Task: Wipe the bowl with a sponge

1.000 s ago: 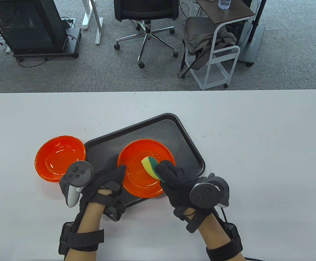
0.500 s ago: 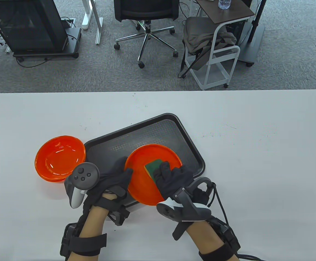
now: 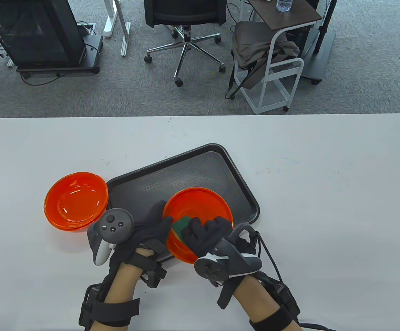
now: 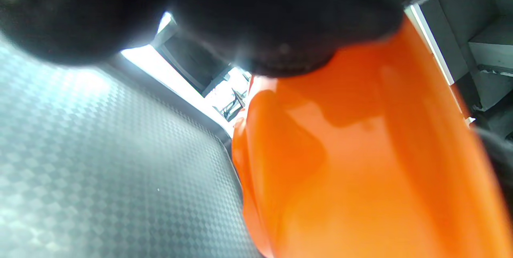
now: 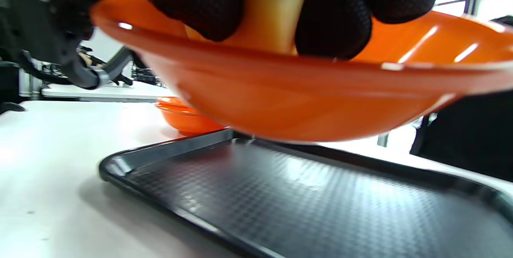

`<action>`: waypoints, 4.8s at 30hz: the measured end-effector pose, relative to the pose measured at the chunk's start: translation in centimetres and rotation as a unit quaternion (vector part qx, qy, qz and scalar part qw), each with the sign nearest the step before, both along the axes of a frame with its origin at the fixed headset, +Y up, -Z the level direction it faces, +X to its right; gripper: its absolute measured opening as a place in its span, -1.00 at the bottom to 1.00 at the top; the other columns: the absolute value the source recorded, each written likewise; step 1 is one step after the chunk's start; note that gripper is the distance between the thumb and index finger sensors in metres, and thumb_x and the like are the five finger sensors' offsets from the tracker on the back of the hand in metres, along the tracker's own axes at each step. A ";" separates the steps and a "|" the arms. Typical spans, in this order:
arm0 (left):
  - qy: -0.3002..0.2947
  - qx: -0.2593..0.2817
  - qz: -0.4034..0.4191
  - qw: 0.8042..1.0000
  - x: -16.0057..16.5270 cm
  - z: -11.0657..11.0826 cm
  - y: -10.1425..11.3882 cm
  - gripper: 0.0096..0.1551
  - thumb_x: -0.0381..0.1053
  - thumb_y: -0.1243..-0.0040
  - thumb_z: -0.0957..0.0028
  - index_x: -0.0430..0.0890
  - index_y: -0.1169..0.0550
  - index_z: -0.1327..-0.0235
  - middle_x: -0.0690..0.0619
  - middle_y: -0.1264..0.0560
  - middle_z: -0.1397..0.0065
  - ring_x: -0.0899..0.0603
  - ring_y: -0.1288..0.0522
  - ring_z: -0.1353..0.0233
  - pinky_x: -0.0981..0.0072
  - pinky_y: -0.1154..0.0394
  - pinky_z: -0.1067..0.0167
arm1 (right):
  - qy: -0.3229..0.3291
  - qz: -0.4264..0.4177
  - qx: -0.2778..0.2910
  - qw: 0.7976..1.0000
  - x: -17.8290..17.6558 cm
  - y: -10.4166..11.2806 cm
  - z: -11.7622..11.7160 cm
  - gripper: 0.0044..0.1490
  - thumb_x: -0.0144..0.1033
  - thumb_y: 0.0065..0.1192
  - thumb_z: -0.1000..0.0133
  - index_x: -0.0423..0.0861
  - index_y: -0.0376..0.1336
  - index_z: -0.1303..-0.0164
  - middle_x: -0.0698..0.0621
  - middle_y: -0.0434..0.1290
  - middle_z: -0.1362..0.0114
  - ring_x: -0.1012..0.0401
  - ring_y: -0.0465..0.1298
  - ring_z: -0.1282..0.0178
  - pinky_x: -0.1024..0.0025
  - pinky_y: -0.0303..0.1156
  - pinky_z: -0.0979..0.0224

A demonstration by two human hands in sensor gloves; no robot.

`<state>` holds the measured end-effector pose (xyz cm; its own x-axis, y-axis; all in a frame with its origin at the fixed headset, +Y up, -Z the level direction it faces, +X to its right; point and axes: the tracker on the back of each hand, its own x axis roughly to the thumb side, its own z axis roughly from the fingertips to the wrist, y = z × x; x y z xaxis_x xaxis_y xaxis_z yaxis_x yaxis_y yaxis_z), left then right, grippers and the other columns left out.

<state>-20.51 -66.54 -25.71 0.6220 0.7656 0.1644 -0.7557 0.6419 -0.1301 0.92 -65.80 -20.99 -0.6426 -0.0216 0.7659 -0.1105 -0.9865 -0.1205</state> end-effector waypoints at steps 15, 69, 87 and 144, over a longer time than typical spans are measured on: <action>0.005 0.004 0.007 1.000 -0.7 0.0 0.2 -0.36 0.10 -0.23 -0.13 -0.22 -0.45 -0.37 -0.06 -0.66 0.38 0.13 -0.67 0.68 0.30 -0.71 0.59 | -0.130 0.094 -0.019 0.987 0.8 0.0 -0.5 -0.44 -0.35 0.25 -0.16 -0.13 0.20 -0.38 -0.34 0.28 -0.53 -0.20 0.37 -0.32 -0.37 0.17 -0.36; -0.048 -0.019 0.012 0.999 1.4 0.2 -0.5 -0.38 0.10 -0.24 -0.13 -0.12 -0.47 -0.41 -0.08 -0.66 0.33 0.06 -0.68 0.62 0.21 -0.70 0.48 | -0.118 0.006 0.073 0.990 1.2 -0.1 -0.8 -0.42 -0.28 0.26 -0.18 -0.18 0.20 -0.37 -0.31 0.48 -0.37 -0.12 0.53 -0.12 -0.25 0.35 -0.25; -0.010 0.017 0.014 1.000 1.1 0.2 -0.6 -0.39 0.12 -0.22 -0.14 -0.08 -0.47 -0.43 -0.08 -0.68 0.30 0.05 -0.70 0.59 0.20 -0.71 0.45 | 0.021 -0.100 0.007 0.995 -0.1 -0.5 0.1 -0.40 -0.25 0.27 -0.17 -0.22 0.19 -0.35 -0.30 0.52 -0.31 -0.08 0.59 -0.07 -0.22 0.39 -0.23; 0.036 -0.075 0.240 0.967 -4.7 -0.9 -2.0 -0.39 0.10 -0.12 -0.17 -0.14 -0.44 -0.43 -0.04 -0.65 0.32 0.11 -0.64 0.62 0.23 -0.69 0.47 | -0.136 -0.441 -0.046 0.886 10.5 1.1 -2.8 -0.42 -0.29 0.26 -0.17 -0.14 0.20 -0.38 -0.29 0.48 -0.40 -0.15 0.54 -0.19 -0.30 0.34 -0.27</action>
